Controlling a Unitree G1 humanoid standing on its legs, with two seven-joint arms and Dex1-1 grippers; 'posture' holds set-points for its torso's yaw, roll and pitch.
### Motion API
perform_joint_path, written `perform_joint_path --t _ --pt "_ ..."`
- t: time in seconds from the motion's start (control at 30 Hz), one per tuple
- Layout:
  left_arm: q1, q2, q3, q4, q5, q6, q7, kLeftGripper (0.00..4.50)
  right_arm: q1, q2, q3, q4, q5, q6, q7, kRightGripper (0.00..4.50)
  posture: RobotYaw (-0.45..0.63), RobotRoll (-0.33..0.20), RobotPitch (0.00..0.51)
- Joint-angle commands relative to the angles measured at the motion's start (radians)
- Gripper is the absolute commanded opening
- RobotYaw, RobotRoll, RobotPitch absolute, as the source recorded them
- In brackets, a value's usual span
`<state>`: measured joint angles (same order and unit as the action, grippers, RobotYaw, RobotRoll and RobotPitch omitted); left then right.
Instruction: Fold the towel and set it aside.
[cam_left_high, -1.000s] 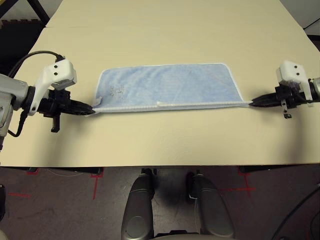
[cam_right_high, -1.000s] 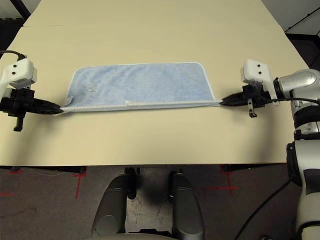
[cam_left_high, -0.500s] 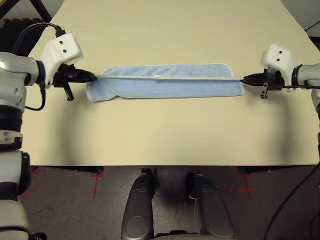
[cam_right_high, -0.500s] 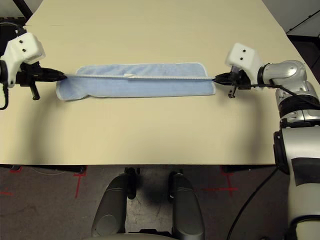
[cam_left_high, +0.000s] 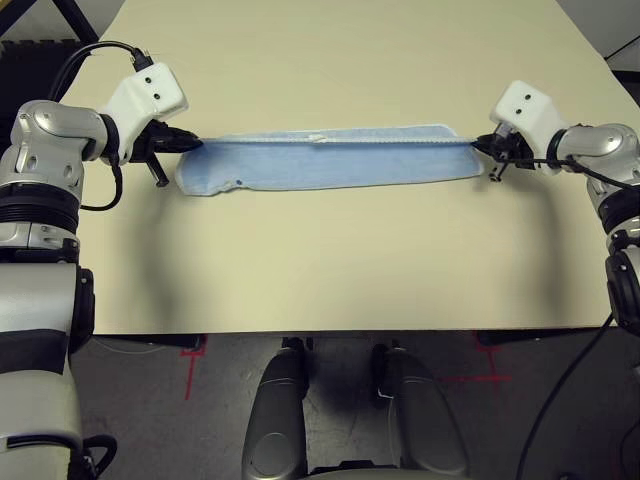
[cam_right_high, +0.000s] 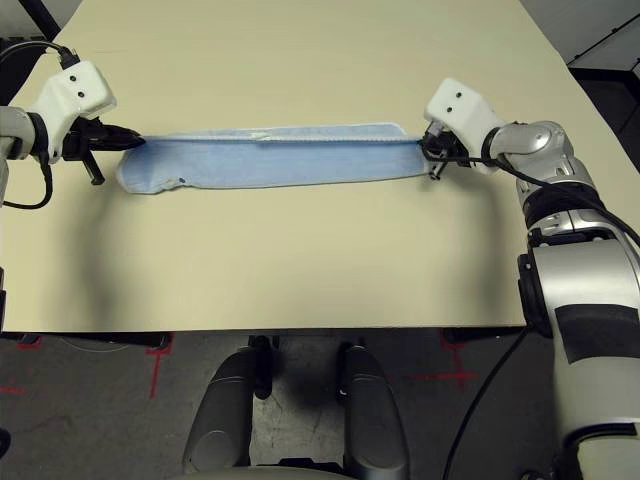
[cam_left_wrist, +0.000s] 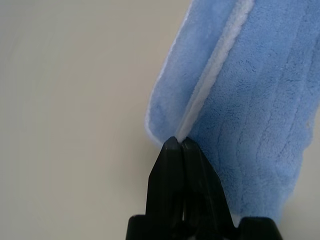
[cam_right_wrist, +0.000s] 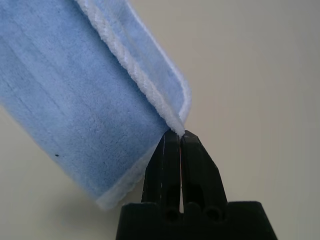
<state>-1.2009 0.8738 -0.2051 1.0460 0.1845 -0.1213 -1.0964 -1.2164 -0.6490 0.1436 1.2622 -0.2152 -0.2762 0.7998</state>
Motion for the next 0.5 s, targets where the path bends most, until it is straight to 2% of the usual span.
perform_joint_path --t 0.03,0.27,0.5 --pt "-0.014 0.01 -0.003 0.05 0.037 -0.015 0.032 0.06 -0.009 -0.012 -0.015 0.028 -0.008 0.027 -0.045 0.0 0.05 0.0 0.212" --pt "-0.042 -0.017 0.001 0.107 0.058 -0.069 0.133 0.06 -0.023 0.003 -0.006 0.024 -0.016 0.059 -0.055 0.0 0.05 0.0 0.211" --pt "-0.052 -0.046 -0.001 0.141 0.068 -0.095 0.149 0.06 -0.018 -0.003 -0.001 0.021 -0.018 0.091 -0.025 0.0 0.05 0.0 0.212"
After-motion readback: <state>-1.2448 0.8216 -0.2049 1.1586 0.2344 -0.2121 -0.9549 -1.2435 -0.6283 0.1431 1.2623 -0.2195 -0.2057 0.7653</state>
